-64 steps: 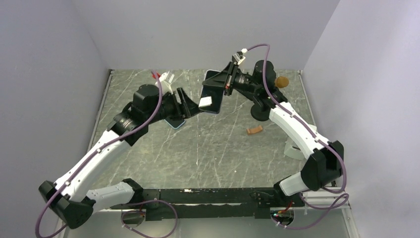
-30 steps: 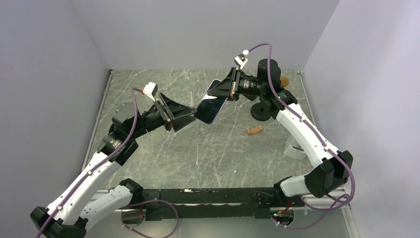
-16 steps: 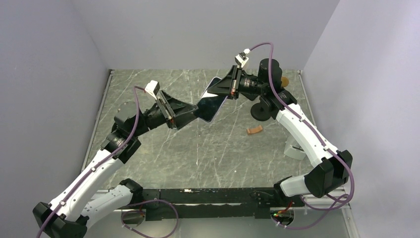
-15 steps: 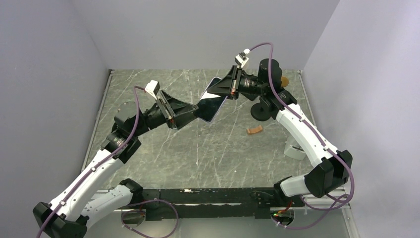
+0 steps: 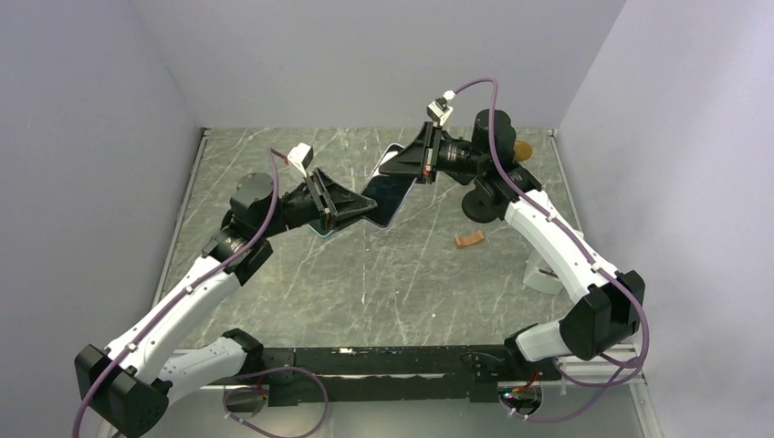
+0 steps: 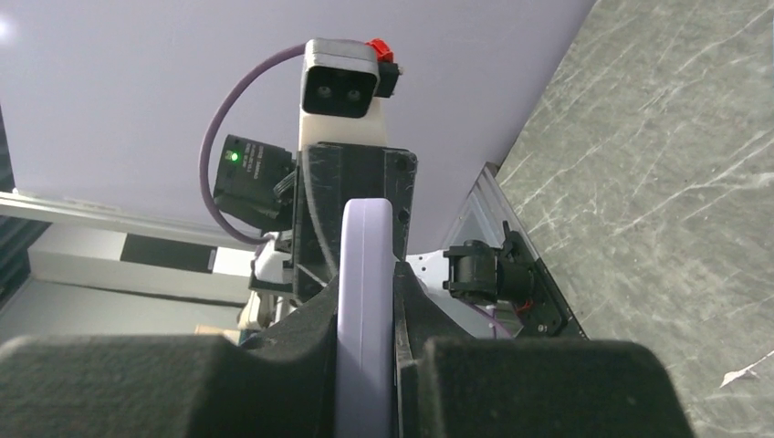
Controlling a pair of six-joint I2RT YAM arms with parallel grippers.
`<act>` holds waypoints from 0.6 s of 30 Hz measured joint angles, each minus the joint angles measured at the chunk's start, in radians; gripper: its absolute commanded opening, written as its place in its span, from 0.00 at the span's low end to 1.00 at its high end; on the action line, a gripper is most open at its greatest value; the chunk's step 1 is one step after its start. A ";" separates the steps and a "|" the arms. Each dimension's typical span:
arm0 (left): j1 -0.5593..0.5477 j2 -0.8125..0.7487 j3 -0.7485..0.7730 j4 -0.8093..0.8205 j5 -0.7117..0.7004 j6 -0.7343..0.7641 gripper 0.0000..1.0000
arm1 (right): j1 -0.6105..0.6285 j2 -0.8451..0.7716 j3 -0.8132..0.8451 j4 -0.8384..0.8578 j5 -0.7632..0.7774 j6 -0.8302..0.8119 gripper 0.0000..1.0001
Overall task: Take the phone out of the phone case
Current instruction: Remove the phone case from the phone.
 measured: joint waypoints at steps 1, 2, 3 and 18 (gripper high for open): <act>0.002 0.010 0.008 -0.013 0.008 0.012 0.15 | 0.000 0.003 0.003 0.003 -0.002 0.000 0.00; 0.006 0.023 0.022 -0.034 0.018 0.024 0.08 | 0.000 0.005 0.004 0.006 -0.003 0.001 0.01; 0.010 0.035 0.037 -0.049 0.034 0.035 0.04 | -0.002 0.005 0.004 0.011 -0.002 0.002 0.11; 0.140 0.018 0.146 -0.179 -0.066 0.031 0.00 | 0.043 -0.039 0.009 -0.124 0.020 -0.110 0.81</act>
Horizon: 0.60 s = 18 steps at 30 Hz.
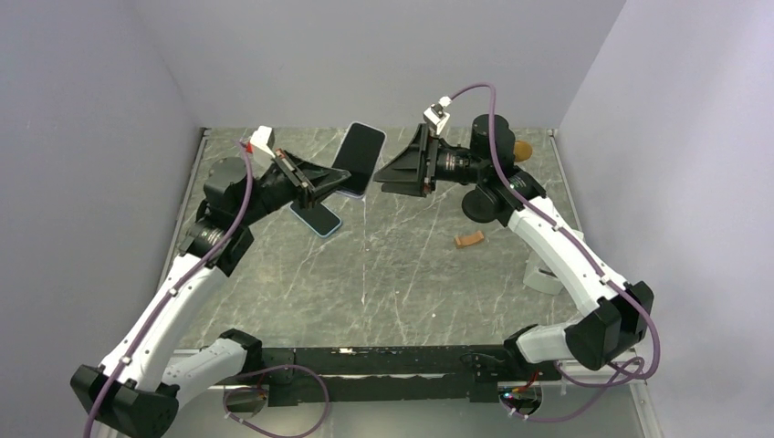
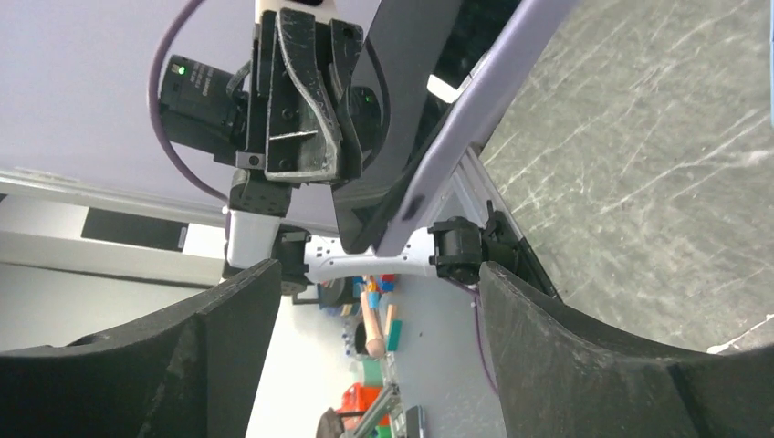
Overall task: Take the phone out of the phone case
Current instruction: Remove the phone case from the phone.
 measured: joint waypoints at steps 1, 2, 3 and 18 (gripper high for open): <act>0.008 -0.017 -0.007 -0.003 -0.018 -0.014 0.00 | -0.001 -0.006 -0.001 0.002 0.003 0.000 0.81; 0.012 -0.032 -0.011 -0.003 -0.032 -0.024 0.00 | -0.003 -0.016 -0.006 0.015 0.011 0.002 0.79; 0.014 -0.045 -0.014 -0.003 -0.045 -0.034 0.00 | -0.004 -0.024 -0.012 0.023 0.015 0.005 0.76; 0.014 -0.100 -0.121 0.109 -0.128 -0.161 0.00 | 0.055 0.008 -0.068 0.224 0.021 0.109 0.34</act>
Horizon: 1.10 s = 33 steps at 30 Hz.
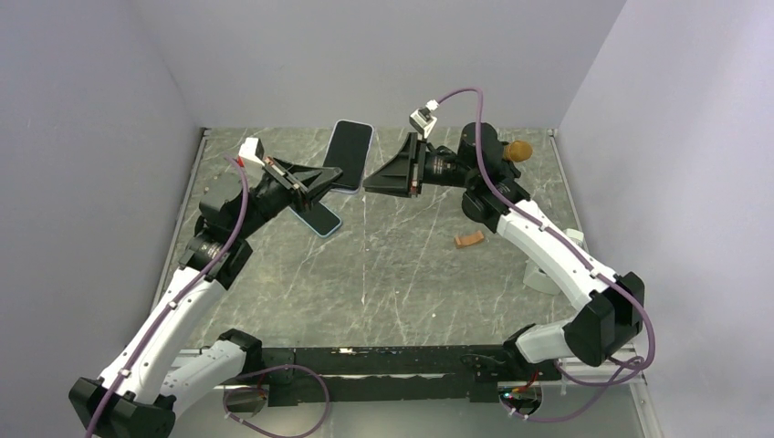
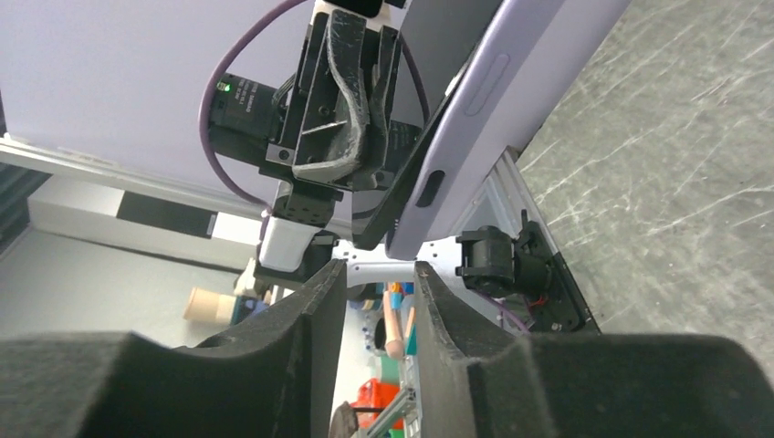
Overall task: Take the phone out of the phone case
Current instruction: Remove the phone case from the phone.
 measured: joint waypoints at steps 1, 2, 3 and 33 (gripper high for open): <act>0.000 0.001 0.000 0.005 0.000 -0.003 0.00 | 0.005 0.006 0.000 0.006 -0.002 0.005 0.34; 0.000 0.002 0.000 0.011 0.000 -0.009 0.00 | 0.009 0.010 0.000 0.010 -0.003 0.010 0.33; 0.000 0.002 0.000 0.016 0.000 -0.014 0.00 | 0.011 0.014 0.000 0.016 -0.005 0.014 0.33; 0.002 0.022 -0.029 0.124 -0.024 -0.093 0.00 | 0.048 0.099 -0.004 0.196 -0.050 0.118 0.30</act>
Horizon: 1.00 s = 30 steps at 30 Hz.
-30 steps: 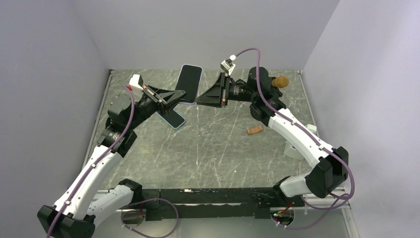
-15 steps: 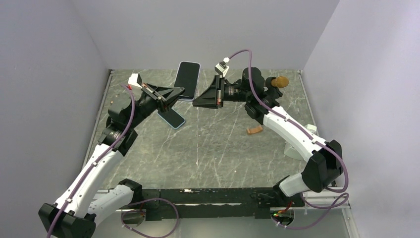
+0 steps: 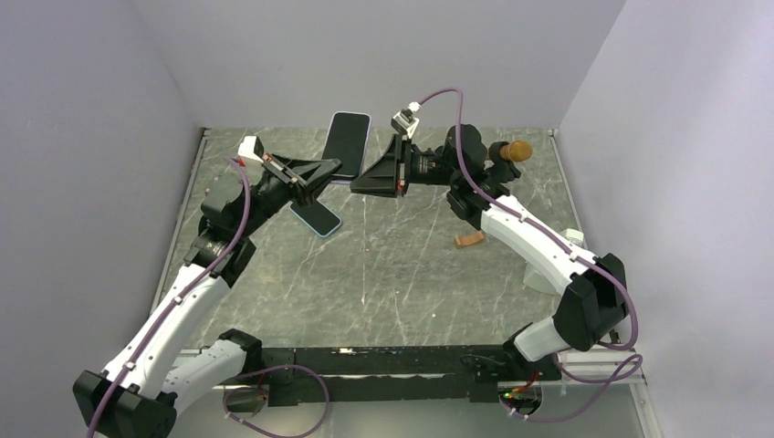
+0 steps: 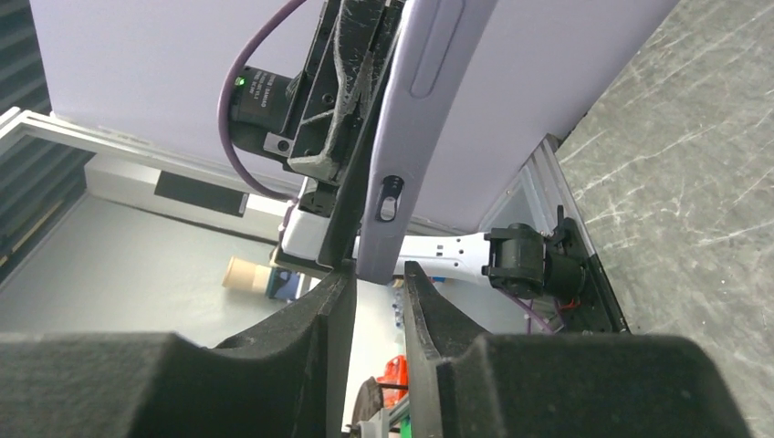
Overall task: Take the phone out of the phone case
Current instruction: Remove the phone case from the phone.
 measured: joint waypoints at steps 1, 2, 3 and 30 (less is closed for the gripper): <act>0.000 0.001 0.000 0.002 0.000 -0.002 0.00 | 0.001 0.003 0.000 0.004 0.000 0.003 0.29; 0.000 0.002 0.000 0.003 0.000 -0.002 0.00 | 0.001 0.006 0.000 0.005 0.001 0.003 0.29; 0.000 0.003 0.000 0.004 0.000 -0.002 0.00 | 0.002 0.010 0.000 0.003 0.002 0.002 0.29; -0.050 -0.052 -0.031 -0.040 0.001 -0.001 0.00 | 0.006 0.273 0.414 -0.709 0.496 -0.528 0.00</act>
